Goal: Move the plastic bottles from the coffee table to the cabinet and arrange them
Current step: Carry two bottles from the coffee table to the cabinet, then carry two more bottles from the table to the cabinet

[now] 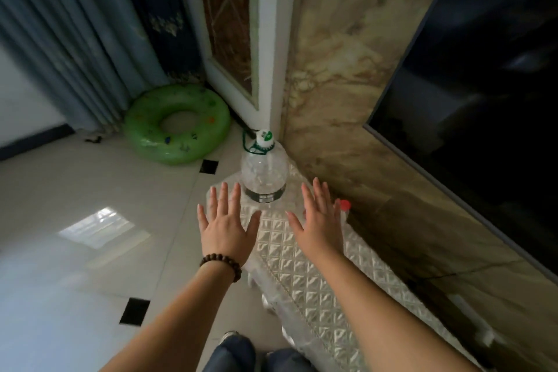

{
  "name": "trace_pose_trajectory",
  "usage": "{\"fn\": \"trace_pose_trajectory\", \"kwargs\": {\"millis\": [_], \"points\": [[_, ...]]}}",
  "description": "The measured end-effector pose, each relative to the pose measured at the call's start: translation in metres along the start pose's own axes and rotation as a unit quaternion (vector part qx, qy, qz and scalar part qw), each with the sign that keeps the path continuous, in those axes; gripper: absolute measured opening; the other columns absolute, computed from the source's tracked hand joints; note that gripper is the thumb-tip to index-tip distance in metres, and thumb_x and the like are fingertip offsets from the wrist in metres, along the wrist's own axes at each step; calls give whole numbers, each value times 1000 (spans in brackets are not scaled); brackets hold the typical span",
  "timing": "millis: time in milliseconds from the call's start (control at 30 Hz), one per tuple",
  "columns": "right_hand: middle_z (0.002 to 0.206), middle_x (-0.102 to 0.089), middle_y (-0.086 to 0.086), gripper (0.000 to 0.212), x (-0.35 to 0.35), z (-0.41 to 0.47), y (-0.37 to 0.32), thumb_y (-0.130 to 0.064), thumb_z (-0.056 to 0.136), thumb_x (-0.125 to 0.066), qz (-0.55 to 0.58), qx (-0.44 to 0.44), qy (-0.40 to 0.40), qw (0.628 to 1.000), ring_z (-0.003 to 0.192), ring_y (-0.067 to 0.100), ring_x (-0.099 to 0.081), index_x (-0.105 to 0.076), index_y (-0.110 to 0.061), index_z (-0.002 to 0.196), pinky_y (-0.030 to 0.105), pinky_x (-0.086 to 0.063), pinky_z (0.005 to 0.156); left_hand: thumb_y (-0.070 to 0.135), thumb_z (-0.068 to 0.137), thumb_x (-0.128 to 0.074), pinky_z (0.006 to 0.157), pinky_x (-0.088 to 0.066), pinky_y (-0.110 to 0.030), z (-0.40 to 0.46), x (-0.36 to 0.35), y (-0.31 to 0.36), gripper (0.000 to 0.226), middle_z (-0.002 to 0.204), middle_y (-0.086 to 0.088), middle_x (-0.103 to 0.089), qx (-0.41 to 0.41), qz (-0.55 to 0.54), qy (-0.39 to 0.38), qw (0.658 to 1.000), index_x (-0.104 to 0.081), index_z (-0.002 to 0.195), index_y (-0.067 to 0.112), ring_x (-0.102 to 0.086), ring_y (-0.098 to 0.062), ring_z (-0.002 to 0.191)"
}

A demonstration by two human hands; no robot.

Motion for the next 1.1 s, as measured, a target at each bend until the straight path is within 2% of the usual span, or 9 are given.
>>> {"fn": "trace_pose_trajectory", "kwargs": {"millis": [333, 467, 600, 867, 1000, 1100], "points": [[161, -5, 5, 66, -19, -15, -83, -45, 95, -43, 23, 174, -77, 982, 148, 21, 3, -19, -20, 151, 48, -3, 118, 65, 91, -18, 117, 8, -45, -74, 30, -63, 72, 159, 4, 7, 200, -7, 64, 978, 5, 150, 32, 15, -16, 144], [161, -1, 4, 66, -44, -43, -136, -47, 95, -40, 18, 264, -129, 956, 148, 19, 6, -15, -22, 151, 45, -1, 120, 63, 91, -21, 117, 7, -45, -128, 44, -108, 71, 159, 2, 7, 295, -5, 106, 950, 7, 149, 32, 13, -17, 145], [161, 0, -1, 67, -70, -87, -194, -47, 94, -42, 39, 342, -183, 921, 147, 14, 9, -14, -26, 151, 40, 7, 118, 61, 91, -28, 116, 3, -47, -202, 56, -157, 72, 160, 0, -3, 397, -1, 151, 905, -4, 151, 29, 5, -19, 146], [161, -5, 2, 66, -108, -235, -308, -44, 95, -45, 49, 530, -287, 796, 148, 18, 3, -18, -24, 151, 42, 5, 118, 56, 91, -40, 116, 2, -48, -394, 68, -213, 71, 159, -3, -14, 614, -10, 233, 754, -14, 150, 27, -2, -23, 147], [161, 0, 1, 65, -116, -314, -334, -47, 96, -39, 31, 610, -311, 728, 148, 17, 8, -13, -25, 151, 40, 7, 118, 54, 89, -43, 115, -2, -49, -483, 67, -214, 72, 158, -4, -18, 690, -6, 260, 675, -16, 150, 26, -5, -24, 146], [161, -1, 2, 65, -118, -372, -344, -44, 96, -42, 28, 652, -322, 686, 148, 17, 7, -13, -24, 151, 41, 6, 118, 55, 89, -39, 116, -1, -50, -545, 66, -207, 72, 158, -5, -18, 725, -5, 284, 627, -15, 150, 25, -4, -23, 147]]}}
Point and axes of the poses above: each hand's wrist, its own z-axis towards the middle knuckle, its own x-axis out of the back of the hand, y = z × x, the point moved 5 cm from there along z, towards the middle knuckle
